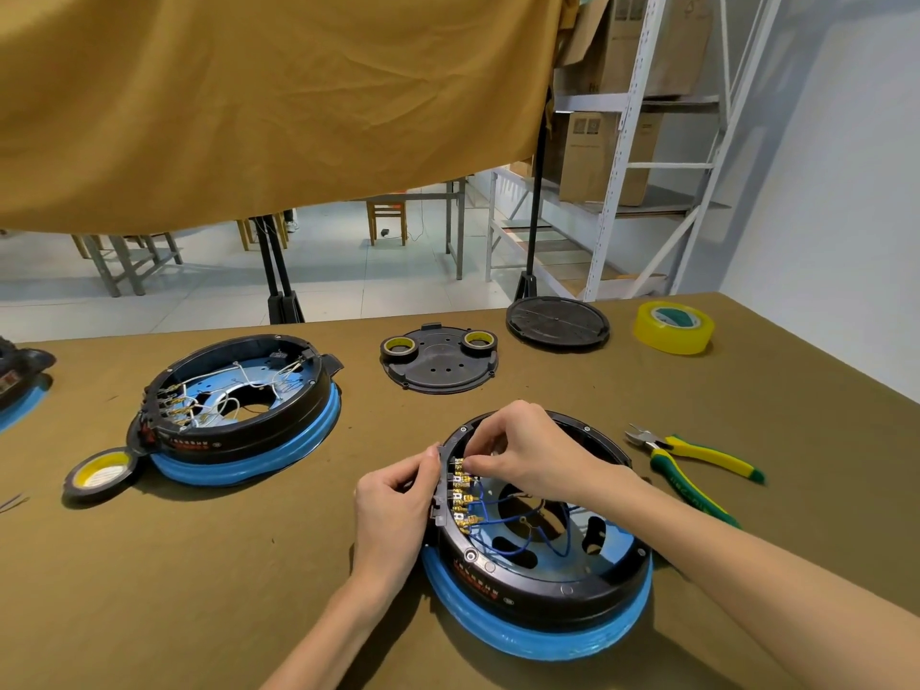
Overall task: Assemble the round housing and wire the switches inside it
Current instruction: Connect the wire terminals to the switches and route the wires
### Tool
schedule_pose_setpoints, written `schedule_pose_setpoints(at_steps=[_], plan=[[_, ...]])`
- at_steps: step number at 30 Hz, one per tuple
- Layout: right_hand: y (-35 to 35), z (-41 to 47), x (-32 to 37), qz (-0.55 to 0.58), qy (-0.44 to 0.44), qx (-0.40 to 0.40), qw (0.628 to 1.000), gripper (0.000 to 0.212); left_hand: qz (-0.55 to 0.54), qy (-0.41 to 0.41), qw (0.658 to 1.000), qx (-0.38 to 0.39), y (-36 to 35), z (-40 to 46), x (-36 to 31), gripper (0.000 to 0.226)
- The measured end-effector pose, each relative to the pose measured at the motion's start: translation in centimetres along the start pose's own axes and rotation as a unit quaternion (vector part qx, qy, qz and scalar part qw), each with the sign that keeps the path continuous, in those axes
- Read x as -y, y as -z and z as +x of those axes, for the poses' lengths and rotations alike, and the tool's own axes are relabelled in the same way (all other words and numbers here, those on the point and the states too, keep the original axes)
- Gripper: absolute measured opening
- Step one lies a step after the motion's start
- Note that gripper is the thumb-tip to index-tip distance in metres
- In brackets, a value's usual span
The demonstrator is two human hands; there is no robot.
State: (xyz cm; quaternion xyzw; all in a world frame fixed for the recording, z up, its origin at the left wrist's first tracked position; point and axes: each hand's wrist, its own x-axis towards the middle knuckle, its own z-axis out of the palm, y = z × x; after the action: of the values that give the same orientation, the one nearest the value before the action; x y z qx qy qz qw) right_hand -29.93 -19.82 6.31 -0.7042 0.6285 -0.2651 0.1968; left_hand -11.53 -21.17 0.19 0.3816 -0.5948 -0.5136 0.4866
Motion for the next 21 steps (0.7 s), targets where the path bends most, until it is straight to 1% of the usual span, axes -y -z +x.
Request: schedule_pose_setpoints(at_steps=[3,7,9,11,15,18,21], plan=[[-0.1,-0.6,-0.3,0.013,0.01,-0.01,1.0,0.01,0.007,-0.003,1.0,-0.001,0.0,0.0,0.5,0.026],[-0.3,-1.3,-0.4,0.022,0.015,-0.018,0.999,0.011,0.009,-0.004,1.0,-0.005,-0.2,-0.1,0.9,0.04],[-0.4,-1.4,-0.5,0.022,0.014,-0.021,0.999,0.011,0.008,-0.005,1.0,-0.007,-0.2,-0.1,0.9,0.043],[-0.4,-1.3,-0.4,0.016,0.016,-0.02,1.0,0.011,0.011,-0.004,1.0,-0.005,-0.2,-0.2,0.8,0.043],[-0.4,-1.2,-0.3,0.017,0.018,-0.012,1.0,0.01,0.017,-0.004,1.0,-0.003,-0.2,-0.3,0.5,0.036],[-0.2,-1.3,-0.5,0.028,0.002,-0.018,0.999,0.01,0.026,-0.001,1.0,0.004,-0.2,-0.3,0.5,0.032],[-0.5,-1.7,-0.7,0.022,-0.007,-0.036,0.999,0.009,0.039,-0.001,0.999,0.027,0.1,-0.2,0.5,0.033]])
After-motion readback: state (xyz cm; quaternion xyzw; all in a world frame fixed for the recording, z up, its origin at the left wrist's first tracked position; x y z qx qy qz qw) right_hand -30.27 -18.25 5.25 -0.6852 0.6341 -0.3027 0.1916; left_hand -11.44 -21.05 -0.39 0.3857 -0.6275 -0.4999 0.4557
